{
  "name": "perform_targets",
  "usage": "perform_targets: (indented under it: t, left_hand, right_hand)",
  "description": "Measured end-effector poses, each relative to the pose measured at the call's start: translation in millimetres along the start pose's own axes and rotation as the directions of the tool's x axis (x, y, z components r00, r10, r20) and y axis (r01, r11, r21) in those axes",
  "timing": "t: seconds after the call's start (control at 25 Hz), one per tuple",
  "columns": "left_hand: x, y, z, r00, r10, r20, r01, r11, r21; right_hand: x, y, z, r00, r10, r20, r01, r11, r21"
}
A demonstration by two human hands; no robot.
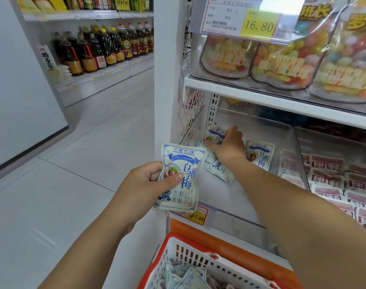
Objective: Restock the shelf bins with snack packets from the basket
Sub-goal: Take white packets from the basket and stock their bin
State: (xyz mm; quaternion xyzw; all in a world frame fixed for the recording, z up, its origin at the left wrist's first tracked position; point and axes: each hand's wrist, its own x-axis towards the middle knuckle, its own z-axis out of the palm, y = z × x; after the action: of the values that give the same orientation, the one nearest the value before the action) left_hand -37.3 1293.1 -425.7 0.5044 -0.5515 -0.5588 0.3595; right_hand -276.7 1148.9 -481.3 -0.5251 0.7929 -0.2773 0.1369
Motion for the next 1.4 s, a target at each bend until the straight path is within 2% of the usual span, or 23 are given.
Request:
perform_targets:
  t: [0.12,0.24,0.4,0.52,0.6,0.64,0.72,0.8,0.84,0.96,1.04,1.08,1.16,1.28,1.4]
  left_hand:
    - [1.2,-0.2,-1.0,1.0,-0.001,0.005,0.002,1.0,-0.011]
    - [-0.3,-2.1,-0.8,1.0,-0.002,0.008,0.003,1.0,-0.023]
    - [-1.6,-4.7,-1.9,1.0,-0.003,0.013,0.003,1.0,-0.022]
    - [0.2,-4.6,-2.3,1.0,-0.002,0.014,0.002,1.0,-0.026]
    - [-0.1,-4.5,-1.2,1.0,0.0,0.011,0.0,1.0,-0.023]
    - [-0.6,-4.1,-0.7,1.0,0.001,0.009,-0.001,1.0,-0.024]
    - [-1.8,-4.0,0.1,1.0,0.002,0.008,-0.002,1.0,-0.027]
    - [-1.6,-4.3,0.6,1.0,0.001,0.006,-0.001,0.999,-0.038]
    - [-2.1,-4.3,0.9,1.0,-0.001,0.005,0.002,0.999,-0.043]
    - [-4.1,-3.0,0.7,1.0,0.002,0.0,-0.002,0.999,-0.035]
    - [-4.0,-2.8,0.8,1.0,0.003,-0.002,-0.003,0.999,-0.034]
    - [-3.6,-3.1,0.5,1.0,0.003,-0.001,-0.003,1.0,-0.031]
    - [-3.8,-3.7,0.1,1.0,0.001,-0.006,-0.001,1.0,-0.028]
    - [-5.7,-4.7,0.4,1.0,0.003,-0.008,-0.003,1.0,-0.018]
    - [-4.3,-6.0,-0.6,1.0,-0.003,-0.009,0.003,1.0,-0.02]
  right_hand:
    - [-1.2,-3.0,-17.0,0.984,0.091,0.153,-0.073,0.99,-0.122]
    - [-9.7,-1.9,-22.4,0.946,0.143,0.291,-0.05,0.951,-0.304]
    - [-12.0,-11.2,-27.3,0.949,0.13,0.287,-0.023,0.938,-0.347]
    - [-19.5,-10.3,-33.7,0.945,0.137,0.298,0.04,0.855,-0.518]
    - [-30.7,-0.3,-24.9,0.943,0.147,0.299,0.05,0.825,-0.563]
    - [-34.3,4.1,-18.2,0.951,0.143,0.274,0.027,0.845,-0.534]
    - [-39.8,8.6,-10.9,0.958,0.214,0.19,-0.128,0.913,-0.387]
    - [-35.5,10.1,-9.0,0.929,0.343,0.139,-0.297,0.915,-0.272]
    - [-32.5,13.1,-10.5,0.915,0.392,0.096,-0.374,0.914,-0.159]
    - [-24.2,15.9,-19.4,0.885,0.443,0.144,-0.455,0.888,0.064]
    - [-22.1,21.9,-20.7,0.811,0.503,0.298,-0.573,0.785,0.235]
    - [-25.2,25.0,-17.6,0.761,0.546,0.351,-0.648,0.665,0.371]
    - [-31.8,31.3,-9.8,0.728,0.545,0.415,-0.683,0.526,0.508]
    - [-34.3,35.9,-2.3,0.741,0.507,0.441,-0.667,0.479,0.57]
    - [-38.2,26.0,-2.4,0.785,0.422,0.454,-0.619,0.499,0.606]
